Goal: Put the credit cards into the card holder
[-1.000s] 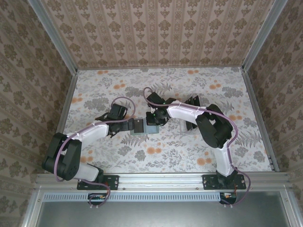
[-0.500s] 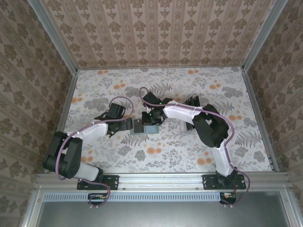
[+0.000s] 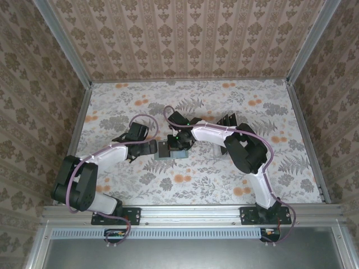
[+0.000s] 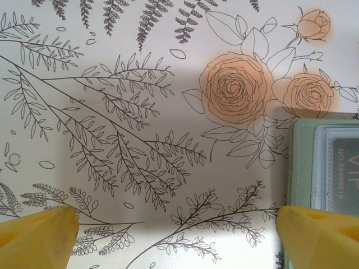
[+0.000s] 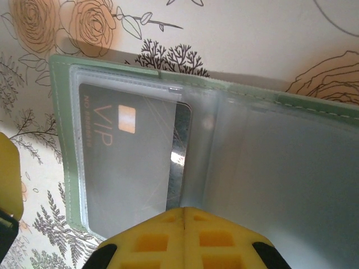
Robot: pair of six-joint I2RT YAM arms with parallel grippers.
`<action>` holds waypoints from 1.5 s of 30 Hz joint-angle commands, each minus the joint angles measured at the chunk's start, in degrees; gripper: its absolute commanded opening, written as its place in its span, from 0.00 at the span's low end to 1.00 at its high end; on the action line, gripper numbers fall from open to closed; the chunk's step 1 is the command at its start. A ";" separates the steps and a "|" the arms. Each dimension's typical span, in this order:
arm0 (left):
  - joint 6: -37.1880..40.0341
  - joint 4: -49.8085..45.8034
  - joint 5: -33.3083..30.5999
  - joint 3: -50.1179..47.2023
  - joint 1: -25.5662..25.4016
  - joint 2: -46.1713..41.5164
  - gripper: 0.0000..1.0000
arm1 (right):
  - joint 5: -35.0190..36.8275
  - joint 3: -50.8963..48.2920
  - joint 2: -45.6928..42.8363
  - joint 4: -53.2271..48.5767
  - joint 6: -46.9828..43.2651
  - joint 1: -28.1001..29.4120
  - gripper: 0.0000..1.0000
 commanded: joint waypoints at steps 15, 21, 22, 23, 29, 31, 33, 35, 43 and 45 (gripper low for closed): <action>0.46 0.44 0.93 -0.09 0.32 0.95 1.00 | -3.00 4.81 3.44 -0.61 0.68 1.51 0.05; 0.92 0.48 1.95 0.08 0.21 0.29 1.00 | -1.03 2.49 -3.26 -1.17 -0.64 0.79 0.14; 0.92 0.36 2.08 0.07 0.18 0.11 1.00 | -0.15 1.71 -4.56 -1.40 -0.95 0.46 0.19; 0.97 0.35 2.22 -0.01 0.25 -0.07 1.00 | 0.47 1.13 -5.58 -1.64 -1.29 0.06 0.23; 0.87 -0.08 2.27 0.00 0.08 -0.94 1.00 | 2.37 0.11 -6.77 -3.65 -4.04 -2.34 0.38; 0.59 -0.30 2.04 -0.08 -0.01 -1.26 1.00 | 2.19 0.58 -6.09 -3.62 -4.58 -2.62 0.38; 0.44 -0.57 1.84 -0.09 -0.04 -1.62 1.00 | 2.06 1.51 -5.24 -5.35 -5.18 -2.71 0.38; 0.33 -0.79 1.67 -0.09 -0.10 -1.84 1.00 | 1.89 2.32 -4.39 -5.64 -5.54 -2.71 0.38; -0.06 -1.76 1.26 0.50 -0.89 -2.37 1.00 | 2.50 3.32 -0.93 -6.55 -6.90 -3.19 0.39; -0.11 -1.81 1.15 0.55 -1.06 -2.55 1.00 | 2.50 3.17 -0.15 -6.47 -7.03 -3.32 0.39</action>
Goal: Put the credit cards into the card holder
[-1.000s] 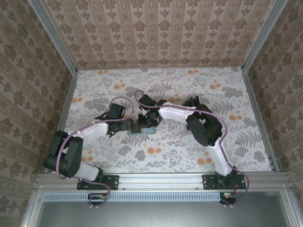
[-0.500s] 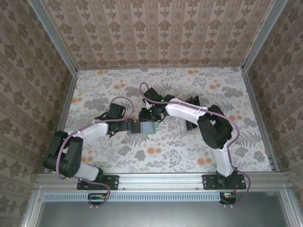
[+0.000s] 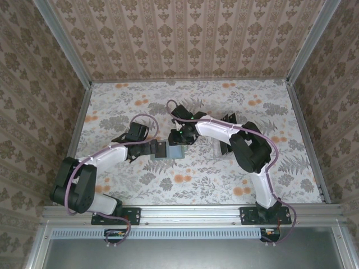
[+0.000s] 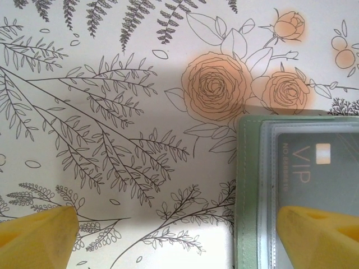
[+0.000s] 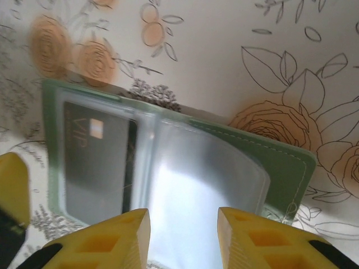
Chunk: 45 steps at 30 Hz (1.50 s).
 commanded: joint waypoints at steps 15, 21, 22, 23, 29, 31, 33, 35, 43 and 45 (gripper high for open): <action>-1.03 2.91 -0.91 -3.83 -7.43 -6.59 1.00 | -8.30 -3.17 4.07 7.15 5.72 -0.06 0.51; -1.98 6.53 -1.59 -7.25 -10.82 -9.05 1.00 | -8.65 -3.45 4.52 7.85 6.82 -0.06 0.51; -2.02 7.43 -1.50 -7.83 -11.27 -9.35 1.00 | -8.58 -3.38 4.56 7.82 6.82 -0.09 0.51; -2.17 8.09 -1.52 -8.08 -11.71 -9.51 1.00 | -8.57 -3.43 4.62 7.77 6.82 -0.06 0.51; -1.71 11.03 -1.40 -7.94 -13.53 -7.89 1.00 | -8.31 -3.73 4.62 7.84 6.96 -0.09 0.52; -1.42 11.51 -1.45 -7.15 -13.85 -6.57 1.00 | -8.31 -3.95 4.62 7.88 7.13 -0.09 0.52; -1.17 12.08 -1.41 -6.53 -14.17 -5.43 1.00 | -8.30 -3.97 4.53 7.95 7.17 -0.07 0.52; -0.98 12.40 -1.40 -5.84 -14.47 -4.21 1.00 | -8.30 -3.97 4.53 8.01 7.17 -0.13 0.52; -0.57 12.83 -3.63 -4.47 -15.15 0.50 1.00 | -8.56 -3.87 4.43 8.09 7.26 -0.10 0.52; -0.79 12.40 -4.63 -4.50 -15.26 1.39 1.00 | -8.73 -3.76 4.37 8.08 7.30 -0.15 0.52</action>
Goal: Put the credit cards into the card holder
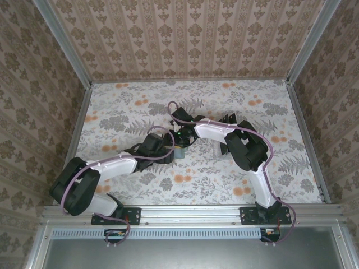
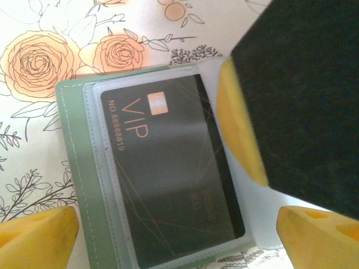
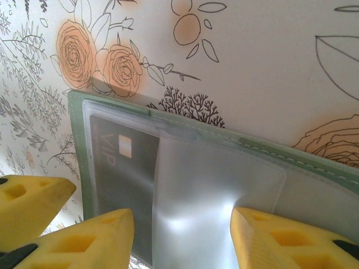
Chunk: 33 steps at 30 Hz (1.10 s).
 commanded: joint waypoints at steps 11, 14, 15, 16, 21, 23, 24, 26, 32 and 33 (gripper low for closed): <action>-1.35 -0.80 -4.86 0.27 -0.53 3.97 1.00 | -0.04 -2.11 -4.20 -1.33 0.88 -1.40 0.54; -1.69 -0.41 -4.83 -0.03 -0.49 3.99 1.00 | 0.79 -4.03 -6.90 -0.19 1.61 -1.78 0.55; -1.71 -0.35 -4.76 -0.12 -0.52 4.06 1.00 | 1.05 -4.72 -7.56 0.17 1.84 -1.86 0.54; -1.79 -0.27 -4.78 -0.20 -0.46 4.02 1.00 | 1.32 -5.39 -8.19 0.41 2.04 -1.87 0.55; -1.74 0.05 -4.76 -0.52 -0.53 4.11 1.00 | 1.71 -8.82 -9.24 2.59 3.52 -1.87 0.55; -1.72 0.16 -4.76 -0.51 -0.50 4.24 1.00 | 1.59 -9.76 -9.03 3.44 4.03 -1.87 0.55; -1.69 0.09 -4.77 -0.52 -0.50 4.24 1.00 | 1.44 -10.10 -8.84 3.83 4.24 -1.87 0.55; -1.65 0.22 -4.76 -0.56 -0.45 4.33 1.00 | 1.04 -10.40 -8.34 4.54 4.69 -1.87 0.55; -1.63 0.33 -4.76 -0.56 -0.45 4.41 1.00 | 0.38 -9.27 -6.98 4.85 4.79 -1.47 0.54; -1.57 0.30 -4.77 -0.56 -0.53 4.39 1.00 | 0.38 -9.12 -6.81 4.85 4.79 -1.36 0.54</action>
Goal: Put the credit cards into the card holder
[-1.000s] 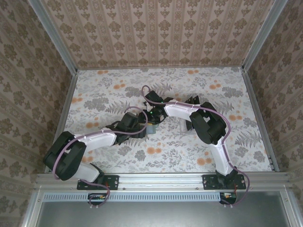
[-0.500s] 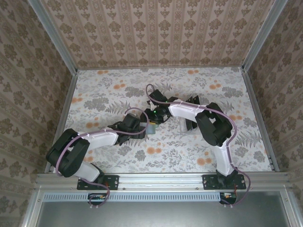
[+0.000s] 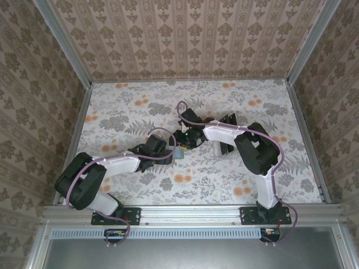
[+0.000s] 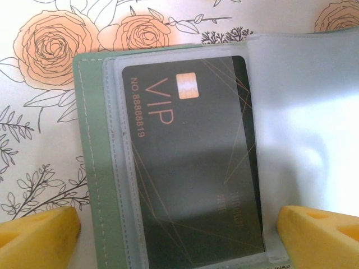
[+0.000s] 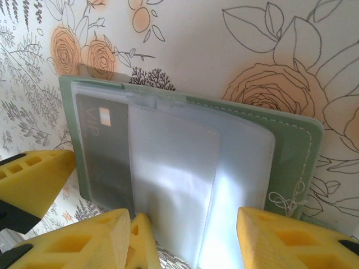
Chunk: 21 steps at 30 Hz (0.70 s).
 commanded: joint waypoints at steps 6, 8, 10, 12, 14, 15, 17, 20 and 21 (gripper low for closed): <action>-1.00 0.13 -1.10 -0.62 -0.09 1.11 1.00 | -0.89 2.06 3.41 0.31 0.81 0.77 0.55; -0.96 0.26 -1.00 -0.62 -0.16 1.17 1.00 | -1.17 2.27 4.32 0.61 1.02 0.78 0.55; -1.09 0.26 -0.85 -0.60 -0.11 1.14 1.00 | -2.15 2.25 5.01 1.61 1.49 0.75 0.55; -1.07 0.26 -0.84 -0.62 -0.11 1.03 1.00 | -3.75 1.96 5.48 3.47 1.92 0.76 0.55; -0.97 0.26 -0.82 -0.62 -0.14 0.73 1.00 | -4.96 1.42 5.50 5.24 2.43 0.74 0.55; -0.97 0.13 -0.84 -0.62 -0.13 0.60 1.00 | -5.45 1.28 5.42 5.92 2.57 0.77 0.55; -1.11 -0.08 -0.93 -0.62 -0.10 -0.14 1.00 | -5.62 1.11 4.98 6.58 2.68 0.78 0.55; -0.96 -0.76 -1.41 -0.54 -0.02 -1.76 1.00 | -5.62 1.14 3.94 6.08 2.75 0.77 0.55; -0.93 -1.28 -1.73 -0.53 -0.03 -2.60 1.00 | -5.47 1.15 3.56 5.83 2.75 0.72 0.55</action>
